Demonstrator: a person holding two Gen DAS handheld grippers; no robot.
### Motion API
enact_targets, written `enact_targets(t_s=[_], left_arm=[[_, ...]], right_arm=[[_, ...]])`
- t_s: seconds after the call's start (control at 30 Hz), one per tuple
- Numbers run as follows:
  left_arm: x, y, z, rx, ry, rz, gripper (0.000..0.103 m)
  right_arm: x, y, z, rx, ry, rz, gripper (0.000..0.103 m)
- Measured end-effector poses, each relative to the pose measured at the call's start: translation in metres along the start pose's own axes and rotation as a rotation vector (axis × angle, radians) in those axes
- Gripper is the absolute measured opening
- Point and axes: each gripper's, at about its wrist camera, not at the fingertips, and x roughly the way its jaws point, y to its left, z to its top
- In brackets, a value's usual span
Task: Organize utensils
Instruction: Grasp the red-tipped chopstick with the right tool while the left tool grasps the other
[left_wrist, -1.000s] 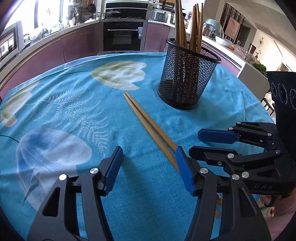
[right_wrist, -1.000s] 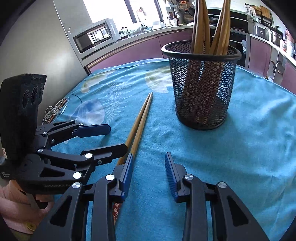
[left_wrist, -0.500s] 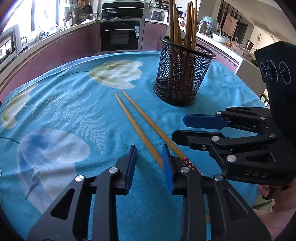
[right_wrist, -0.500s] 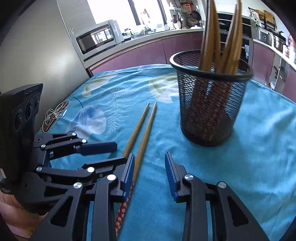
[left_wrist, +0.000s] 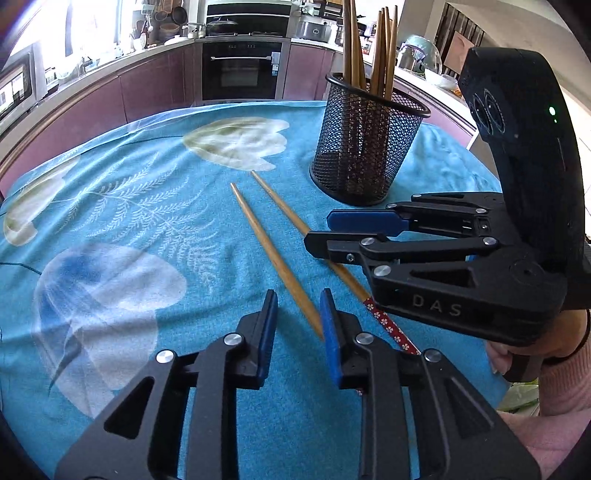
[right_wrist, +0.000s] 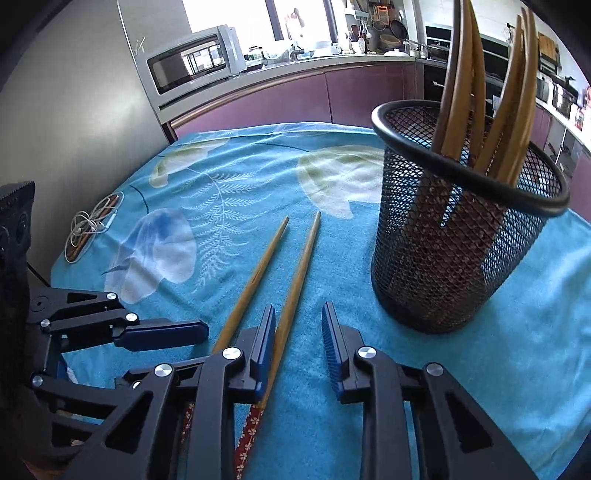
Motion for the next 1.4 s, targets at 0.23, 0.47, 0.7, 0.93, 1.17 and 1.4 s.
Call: enact_targets(t_s=[0.23, 0.47, 0.7, 0.93, 1.17, 1.4], left_arm=[[0.004, 0.004, 0.007, -0.002, 0.001, 0.016, 0.026], [0.012, 0.009, 0.016, -0.014, 0.008, 0.016, 0.025], [0.019, 0.010, 0.023, -0.021, 0.012, 0.032, 0.022], [0.021, 0.009, 0.025, -0.031, 0.005, 0.038, 0.019], [0.021, 0.015, 0.025, -0.098, -0.006, 0.033, 0.010], [0.019, 0.015, 0.023, -0.118, -0.016, 0.024, 0.008]], right_arm=[[-0.001, -0.003, -0.002, -0.005, 0.007, -0.017, 0.010], [-0.007, -0.008, -0.008, 0.016, 0.010, -0.010, 0.007], [-0.006, -0.004, -0.008, -0.003, 0.008, -0.042, 0.007], [-0.007, -0.008, -0.008, 0.025, 0.001, -0.022, 0.006], [-0.013, -0.014, -0.011, 0.055, -0.013, -0.002, 0.006], [-0.023, -0.020, -0.016, 0.074, -0.035, 0.037, 0.006]])
